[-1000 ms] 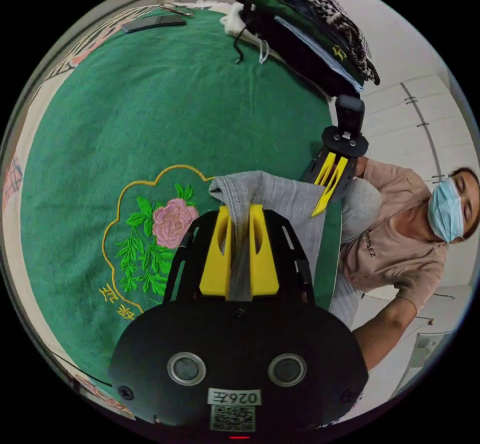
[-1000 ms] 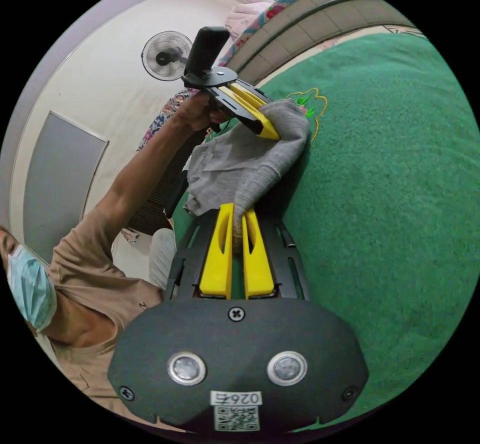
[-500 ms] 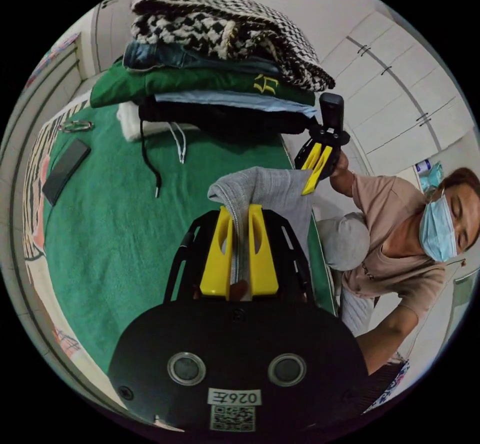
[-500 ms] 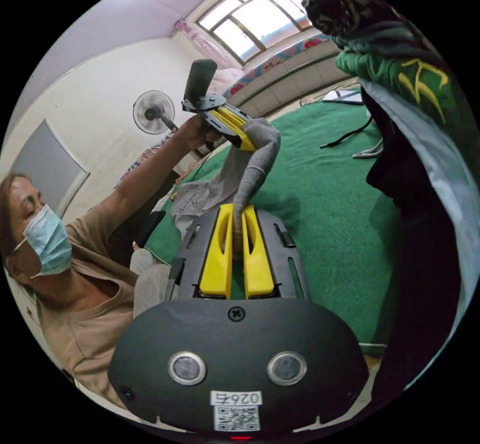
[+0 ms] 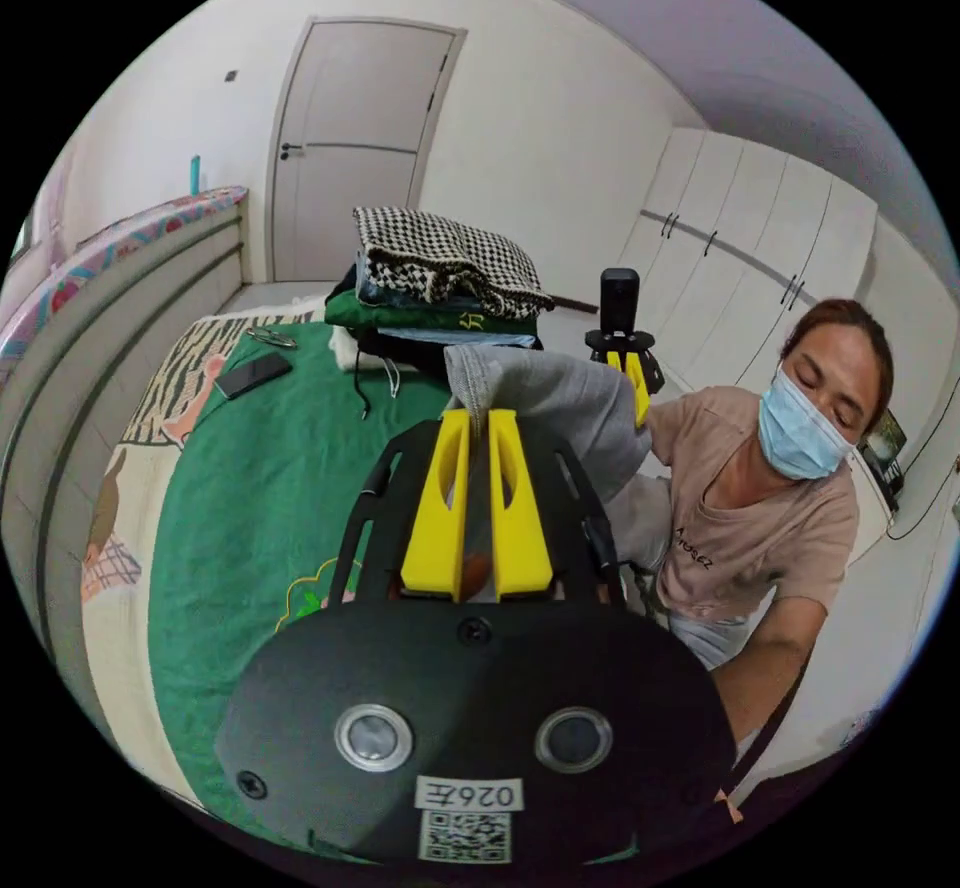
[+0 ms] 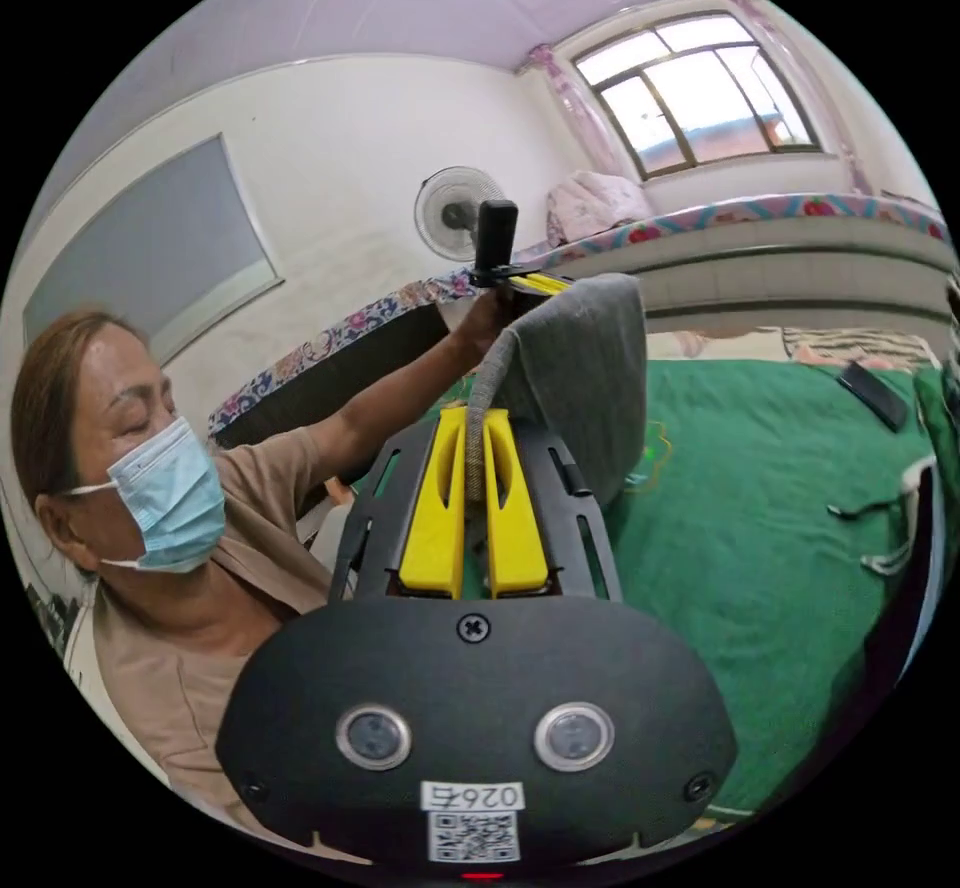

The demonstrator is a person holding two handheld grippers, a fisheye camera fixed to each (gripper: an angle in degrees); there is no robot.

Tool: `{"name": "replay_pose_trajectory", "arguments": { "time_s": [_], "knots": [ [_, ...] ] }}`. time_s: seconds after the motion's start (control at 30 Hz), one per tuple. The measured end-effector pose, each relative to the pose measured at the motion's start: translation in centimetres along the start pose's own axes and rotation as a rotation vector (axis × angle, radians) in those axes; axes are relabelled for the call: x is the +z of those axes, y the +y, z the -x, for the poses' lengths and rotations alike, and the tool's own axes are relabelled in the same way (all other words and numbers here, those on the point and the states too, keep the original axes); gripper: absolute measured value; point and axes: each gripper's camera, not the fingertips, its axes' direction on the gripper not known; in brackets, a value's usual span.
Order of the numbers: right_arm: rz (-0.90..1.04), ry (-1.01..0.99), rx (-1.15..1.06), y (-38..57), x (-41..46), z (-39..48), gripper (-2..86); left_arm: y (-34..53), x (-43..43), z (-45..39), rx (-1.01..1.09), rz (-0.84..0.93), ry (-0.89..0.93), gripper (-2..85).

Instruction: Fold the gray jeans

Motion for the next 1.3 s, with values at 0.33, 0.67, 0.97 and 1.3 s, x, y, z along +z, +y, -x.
{"name": "replay_pose_trajectory", "arguments": {
  "time_s": [0.33,0.67,0.97,1.3],
  "knots": [
    [0.446,-0.008,-0.085,-7.1,32.0,6.6,-0.8,23.1,-14.7,-2.1,-0.298,-0.263,-0.132,1.6],
    [0.726,-0.078,-0.003,-6.0,42.1,5.5,3.6,35.0,-19.7,-8.9,-0.633,-0.279,-0.417,-0.9],
    [0.865,0.169,0.082,0.7,44.7,1.5,-0.9,34.8,-13.1,-8.1,-0.849,0.192,-0.516,-0.9],
    [0.455,0.394,0.155,-3.8,40.7,-4.1,-1.0,34.1,-14.0,-6.5,-0.799,0.255,-0.812,-1.0]
  ]
}}
